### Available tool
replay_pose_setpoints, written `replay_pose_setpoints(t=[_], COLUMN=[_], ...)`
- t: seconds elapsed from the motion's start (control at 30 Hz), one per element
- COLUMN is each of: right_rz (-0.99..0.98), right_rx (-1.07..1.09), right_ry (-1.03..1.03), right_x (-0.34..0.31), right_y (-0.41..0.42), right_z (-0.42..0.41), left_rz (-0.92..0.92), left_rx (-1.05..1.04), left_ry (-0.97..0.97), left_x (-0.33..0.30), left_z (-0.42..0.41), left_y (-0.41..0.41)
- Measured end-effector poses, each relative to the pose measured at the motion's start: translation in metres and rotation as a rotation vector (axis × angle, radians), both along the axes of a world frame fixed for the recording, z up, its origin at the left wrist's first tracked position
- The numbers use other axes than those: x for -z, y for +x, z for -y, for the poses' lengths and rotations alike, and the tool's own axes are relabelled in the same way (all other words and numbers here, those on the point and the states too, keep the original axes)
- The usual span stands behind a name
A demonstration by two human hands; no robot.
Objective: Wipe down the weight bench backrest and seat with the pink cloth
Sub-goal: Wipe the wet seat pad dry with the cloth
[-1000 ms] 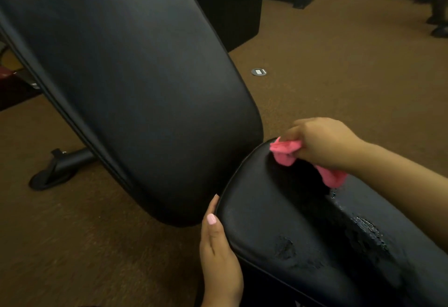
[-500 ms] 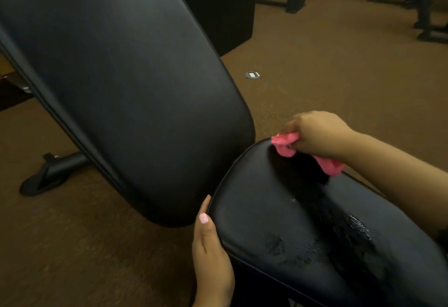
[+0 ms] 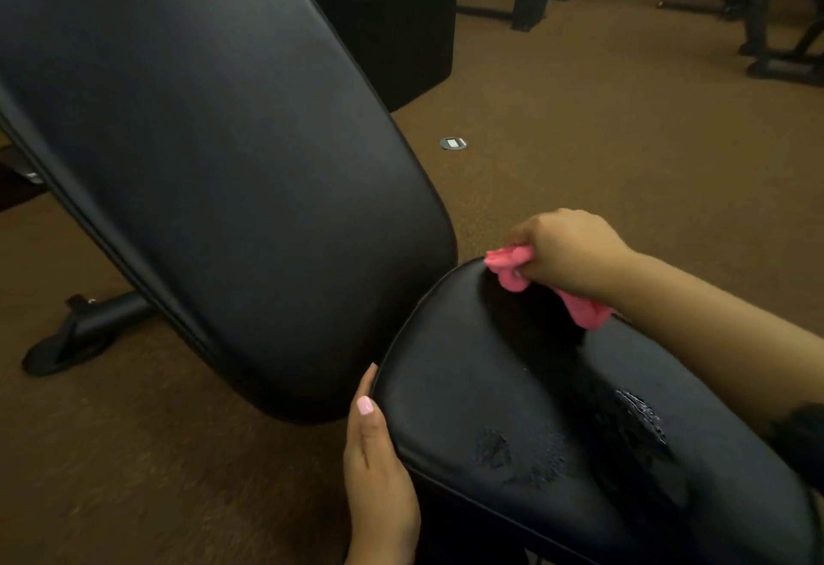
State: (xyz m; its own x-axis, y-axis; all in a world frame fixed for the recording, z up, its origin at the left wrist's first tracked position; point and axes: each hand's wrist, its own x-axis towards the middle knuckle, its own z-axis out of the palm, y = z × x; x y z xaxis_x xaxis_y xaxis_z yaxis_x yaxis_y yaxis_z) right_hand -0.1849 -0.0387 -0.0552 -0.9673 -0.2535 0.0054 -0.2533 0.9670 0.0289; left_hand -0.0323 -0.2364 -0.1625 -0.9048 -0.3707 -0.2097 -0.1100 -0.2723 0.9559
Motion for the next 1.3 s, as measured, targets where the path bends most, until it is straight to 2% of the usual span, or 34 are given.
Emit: replay_pose_setpoints(t=[0.1, 0.23, 0.27, 0.37, 0.47, 0.7, 0.8, 0.93, 1.03, 1.2, 1.3], right_rz=[-0.021, 0.089, 0.071, -0.142, -0.226, 0.029, 0.146, 0.209, 0.195, -0.004, -0.002], right_rx=[-0.084, -0.115, -0.084, -0.006, -0.045, -0.247, -0.247, -0.189, -0.115, -0.039, -0.135], right_ry=[-0.051, -0.042, -0.051, -0.104, -0.009, 0.044, -0.053, -0.068, -0.035, -0.071, -0.138], right_x=[0.008, -0.009, -0.014, -0.016, 0.002, 0.000, -0.005, -0.010, -0.012, -0.005, 0.001], right_y=[0.005, 0.022, 0.023, 0.017, 0.019, 0.047, 0.049, 0.049, 0.053, 0.053, 0.060], right_z=[0.026, 0.023, 0.019, 0.014, 0.029, 0.017, 0.011, 0.011, 0.013, 0.036, 0.051], left_rz=[0.008, 0.014, 0.017, 0.033, 0.029, 0.021, 0.024, -0.002, -0.017, -0.044, -0.031], left_rx=[0.003, 0.002, 0.004, 0.011, 0.008, -0.013, -0.022, -0.026, -0.025, -0.024, -0.006], left_ry=[0.002, -0.006, -0.009, 0.003, 0.014, -0.022, -0.014, -0.007, -0.020, -0.006, -0.018], left_x=[-0.001, -0.001, -0.001, -0.003, -0.003, 0.003, 0.004, 0.006, 0.009, 0.008, 0.009], left_z=[0.001, 0.001, 0.002, 0.002, 0.003, 0.002, 0.002, 0.003, 0.003, 0.003, 0.005], left_y=[0.000, 0.000, 0.000, 0.001, 0.000, -0.002, -0.004, -0.005, -0.006, -0.004, -0.004])
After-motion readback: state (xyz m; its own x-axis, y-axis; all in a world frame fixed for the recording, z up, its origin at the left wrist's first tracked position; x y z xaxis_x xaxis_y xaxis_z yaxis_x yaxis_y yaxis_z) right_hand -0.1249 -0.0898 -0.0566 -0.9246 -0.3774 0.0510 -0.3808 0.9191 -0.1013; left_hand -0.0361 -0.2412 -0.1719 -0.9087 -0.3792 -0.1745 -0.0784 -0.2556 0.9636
